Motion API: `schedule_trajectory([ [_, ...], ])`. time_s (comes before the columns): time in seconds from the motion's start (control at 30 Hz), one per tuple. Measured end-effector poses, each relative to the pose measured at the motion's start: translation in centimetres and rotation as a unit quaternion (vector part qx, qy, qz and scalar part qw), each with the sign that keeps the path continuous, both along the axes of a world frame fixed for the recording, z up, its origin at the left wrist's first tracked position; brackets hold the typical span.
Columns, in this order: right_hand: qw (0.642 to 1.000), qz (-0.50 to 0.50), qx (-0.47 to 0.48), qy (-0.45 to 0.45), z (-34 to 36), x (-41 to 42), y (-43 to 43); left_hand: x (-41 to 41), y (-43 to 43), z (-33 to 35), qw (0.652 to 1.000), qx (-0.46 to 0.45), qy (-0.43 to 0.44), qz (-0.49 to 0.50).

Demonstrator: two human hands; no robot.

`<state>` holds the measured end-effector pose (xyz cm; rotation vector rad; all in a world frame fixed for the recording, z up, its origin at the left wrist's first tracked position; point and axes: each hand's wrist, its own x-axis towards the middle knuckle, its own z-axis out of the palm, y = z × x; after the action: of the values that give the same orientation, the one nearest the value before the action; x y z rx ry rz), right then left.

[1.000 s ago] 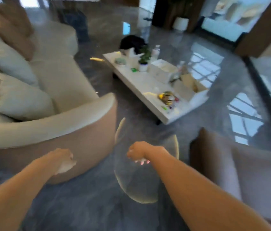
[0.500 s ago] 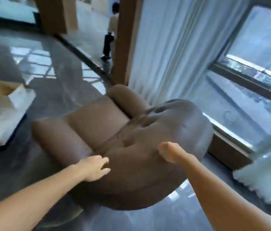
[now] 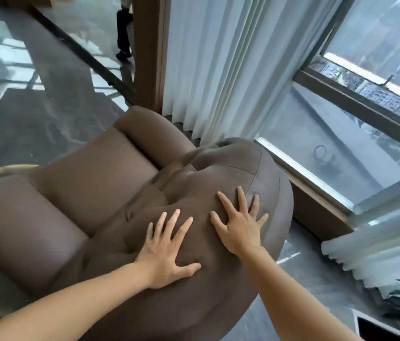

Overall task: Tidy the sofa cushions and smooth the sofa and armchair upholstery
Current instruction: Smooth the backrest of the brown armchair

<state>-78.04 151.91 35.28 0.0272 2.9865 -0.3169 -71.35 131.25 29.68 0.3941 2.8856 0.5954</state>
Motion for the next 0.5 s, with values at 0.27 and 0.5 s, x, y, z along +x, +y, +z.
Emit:
schedule_trajectory([
  [0.27,0.994,0.044,0.014,0.098,-2.6,-7.0,6.1,-4.3,7.4,-0.6,0.998,0.004,0.027,0.064],
  [0.5,0.986,0.143,0.001,0.085,-3.0,-17.0,13.7,-10.8,16.9,-0.6,0.988,0.003,-0.014,0.153],
])
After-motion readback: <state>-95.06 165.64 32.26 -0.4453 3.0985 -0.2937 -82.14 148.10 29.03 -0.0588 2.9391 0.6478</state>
